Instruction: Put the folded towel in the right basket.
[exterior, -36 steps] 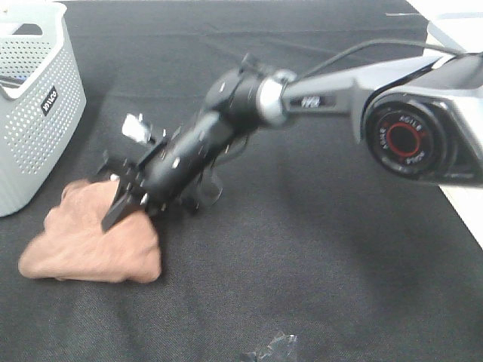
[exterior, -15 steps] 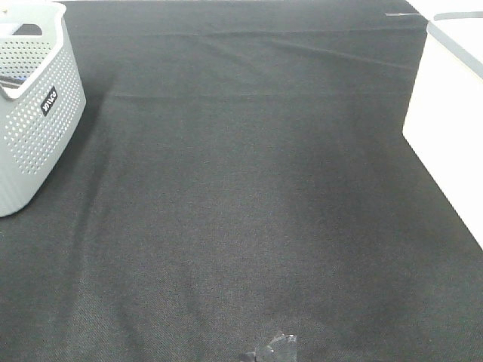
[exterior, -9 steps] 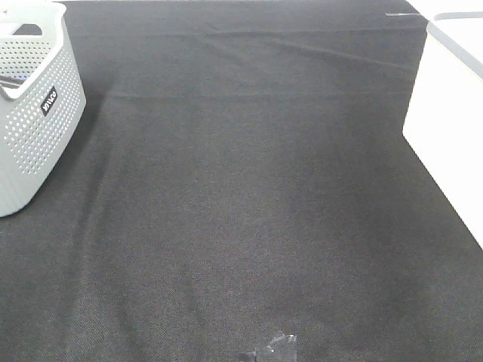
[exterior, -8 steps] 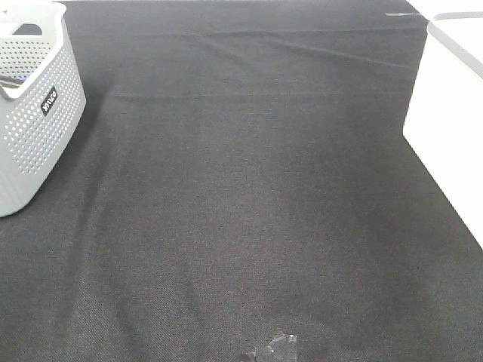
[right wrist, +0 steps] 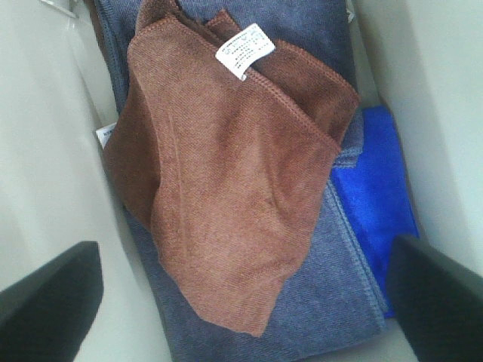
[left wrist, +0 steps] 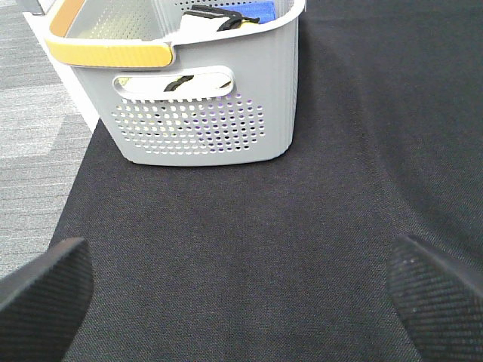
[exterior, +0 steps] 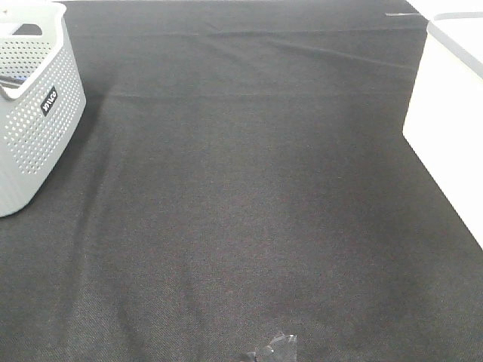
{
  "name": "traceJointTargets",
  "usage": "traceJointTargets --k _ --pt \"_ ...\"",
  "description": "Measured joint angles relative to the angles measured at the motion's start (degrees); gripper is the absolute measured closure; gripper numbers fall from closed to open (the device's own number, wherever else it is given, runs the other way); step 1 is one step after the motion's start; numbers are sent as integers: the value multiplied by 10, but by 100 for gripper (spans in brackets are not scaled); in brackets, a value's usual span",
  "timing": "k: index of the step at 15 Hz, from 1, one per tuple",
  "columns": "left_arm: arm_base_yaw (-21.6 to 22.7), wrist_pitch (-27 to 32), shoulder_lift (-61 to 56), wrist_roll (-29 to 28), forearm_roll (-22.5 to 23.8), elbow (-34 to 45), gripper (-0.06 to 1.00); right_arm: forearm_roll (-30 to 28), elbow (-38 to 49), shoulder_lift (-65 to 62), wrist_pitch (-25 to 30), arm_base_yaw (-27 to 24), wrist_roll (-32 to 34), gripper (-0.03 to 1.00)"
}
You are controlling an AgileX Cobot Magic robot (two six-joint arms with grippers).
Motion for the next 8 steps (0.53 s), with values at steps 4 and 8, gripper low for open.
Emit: traceJointTargets --k 4,8 --pt "0 0 0 0 1 0 -5 18 -42 -36 -1 0 11 -1" --pt "0 0 0 0 5 0 -5 56 -23 -167 -2 0 3 0"
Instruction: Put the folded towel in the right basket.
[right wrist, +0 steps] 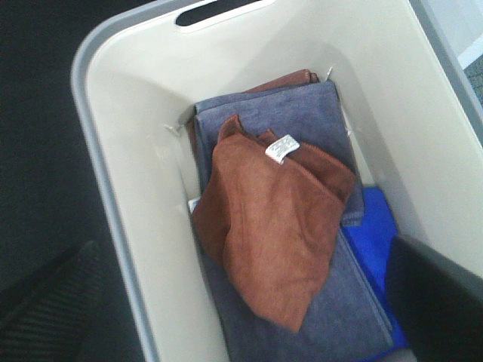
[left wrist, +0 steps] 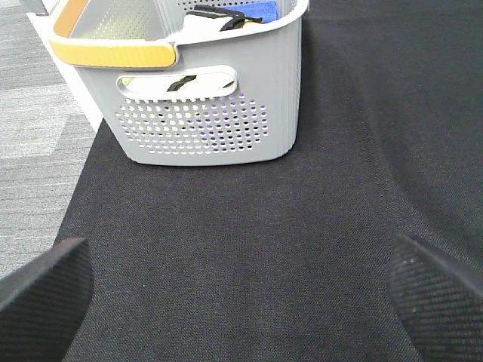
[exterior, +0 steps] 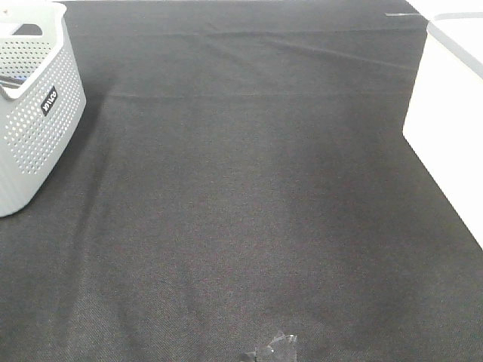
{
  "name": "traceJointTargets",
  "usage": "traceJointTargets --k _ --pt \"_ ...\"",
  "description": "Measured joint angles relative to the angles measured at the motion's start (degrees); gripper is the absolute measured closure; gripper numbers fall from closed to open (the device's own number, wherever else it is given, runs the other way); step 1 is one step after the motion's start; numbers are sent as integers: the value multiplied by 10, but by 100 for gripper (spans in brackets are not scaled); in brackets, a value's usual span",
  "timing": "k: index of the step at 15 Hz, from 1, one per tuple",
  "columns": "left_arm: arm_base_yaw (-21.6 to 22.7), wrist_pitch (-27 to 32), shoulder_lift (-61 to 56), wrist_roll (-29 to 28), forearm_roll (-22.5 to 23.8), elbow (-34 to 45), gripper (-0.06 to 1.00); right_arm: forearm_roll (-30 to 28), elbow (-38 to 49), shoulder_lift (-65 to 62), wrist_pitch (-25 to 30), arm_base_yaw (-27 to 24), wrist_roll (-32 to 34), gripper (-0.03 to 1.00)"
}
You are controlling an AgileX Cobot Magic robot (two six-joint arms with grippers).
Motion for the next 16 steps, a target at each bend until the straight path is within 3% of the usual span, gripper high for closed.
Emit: traceJointTargets --k 3,6,8,12,16 --pt "0 0 0 0 0 0 -5 18 124 -134 0 1 -15 1" --pt "0 0 0 0 0 0 -5 44 276 -267 -72 61 -47 3" --pt "0 0 0 0 0 0 -5 29 367 -331 -76 101 -25 4" --pt "0 0 0 0 0 0 -5 -45 527 -508 -77 107 25 4" --pt "0 0 0 0 0 0 -5 -54 629 -697 -77 107 25 4"
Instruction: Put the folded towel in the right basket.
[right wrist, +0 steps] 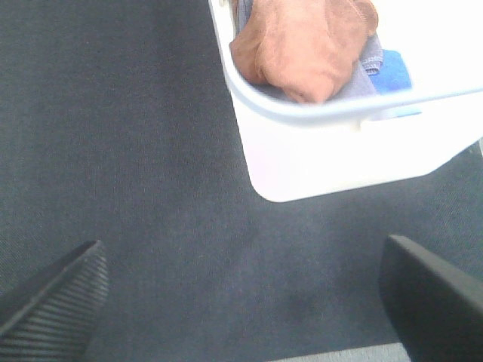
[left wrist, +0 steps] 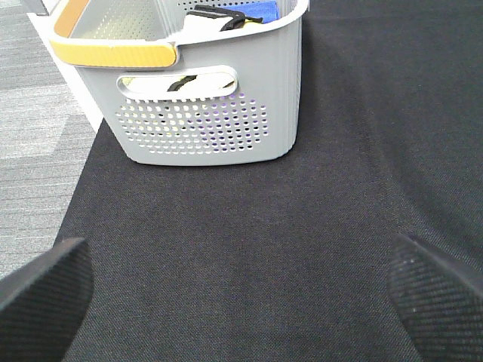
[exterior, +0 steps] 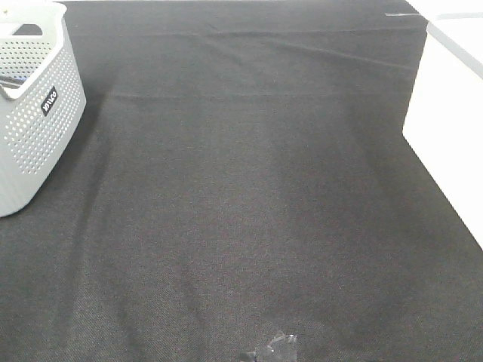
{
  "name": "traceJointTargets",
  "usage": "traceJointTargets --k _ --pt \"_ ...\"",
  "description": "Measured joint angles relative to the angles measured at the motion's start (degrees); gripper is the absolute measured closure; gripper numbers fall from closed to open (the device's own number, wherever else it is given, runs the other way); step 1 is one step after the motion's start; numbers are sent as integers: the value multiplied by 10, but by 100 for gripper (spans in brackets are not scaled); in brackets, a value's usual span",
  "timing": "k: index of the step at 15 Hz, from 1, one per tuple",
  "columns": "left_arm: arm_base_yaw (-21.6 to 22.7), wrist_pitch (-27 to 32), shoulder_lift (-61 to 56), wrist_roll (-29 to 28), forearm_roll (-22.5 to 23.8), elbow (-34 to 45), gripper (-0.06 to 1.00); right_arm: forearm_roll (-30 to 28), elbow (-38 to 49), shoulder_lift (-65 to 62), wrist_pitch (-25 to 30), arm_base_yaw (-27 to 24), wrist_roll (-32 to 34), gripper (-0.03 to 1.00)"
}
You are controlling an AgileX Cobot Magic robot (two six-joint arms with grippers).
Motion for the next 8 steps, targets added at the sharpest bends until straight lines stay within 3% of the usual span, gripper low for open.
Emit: traceJointTargets --k 3,8 --pt "0 0 0 0 0 0 -5 0 50 -76 0 0 -5 4" --pt "0 0 0 0 0 0 -5 -4 117 -229 50 0 1 5"
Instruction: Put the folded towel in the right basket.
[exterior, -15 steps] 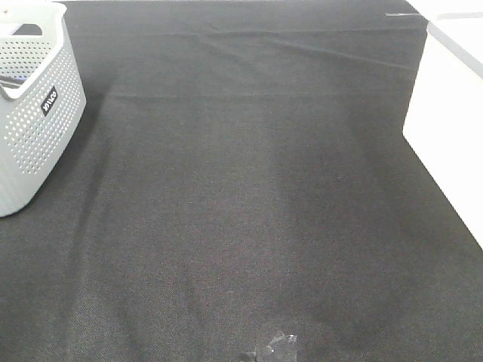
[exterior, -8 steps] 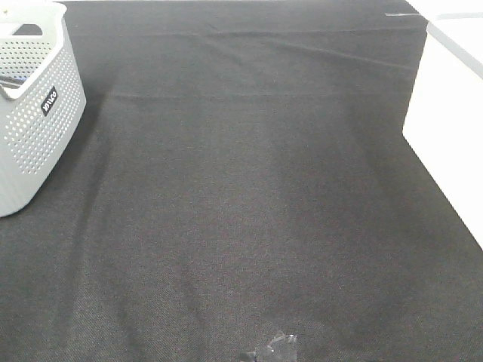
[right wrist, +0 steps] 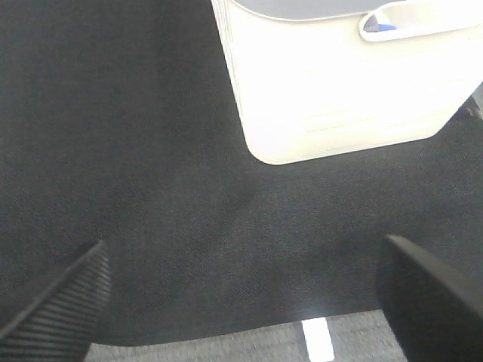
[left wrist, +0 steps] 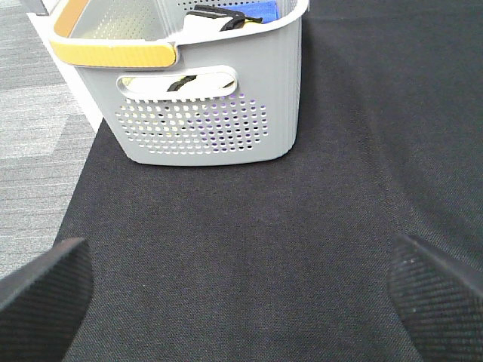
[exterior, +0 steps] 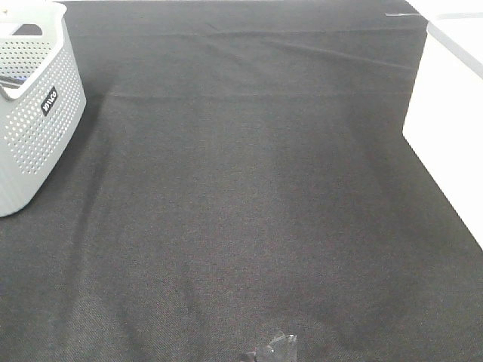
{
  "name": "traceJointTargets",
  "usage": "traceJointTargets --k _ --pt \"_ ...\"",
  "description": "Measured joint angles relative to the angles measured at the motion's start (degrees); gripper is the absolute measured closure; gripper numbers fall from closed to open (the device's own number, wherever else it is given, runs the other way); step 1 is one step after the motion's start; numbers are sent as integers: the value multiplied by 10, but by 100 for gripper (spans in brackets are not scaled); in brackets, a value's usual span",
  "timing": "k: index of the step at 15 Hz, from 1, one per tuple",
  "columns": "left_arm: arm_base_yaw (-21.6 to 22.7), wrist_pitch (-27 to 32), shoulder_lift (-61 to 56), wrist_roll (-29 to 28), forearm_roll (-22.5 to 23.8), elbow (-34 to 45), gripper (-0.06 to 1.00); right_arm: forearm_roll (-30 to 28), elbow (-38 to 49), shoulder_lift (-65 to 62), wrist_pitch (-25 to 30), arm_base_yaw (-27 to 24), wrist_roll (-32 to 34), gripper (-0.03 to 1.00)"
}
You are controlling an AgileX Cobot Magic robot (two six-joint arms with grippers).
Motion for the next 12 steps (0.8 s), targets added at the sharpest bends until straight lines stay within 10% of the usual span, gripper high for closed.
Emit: traceJointTargets --k 12 --pt "0 0 0 0 -1 0 -5 11 26 -15 -31 0 -7 8"
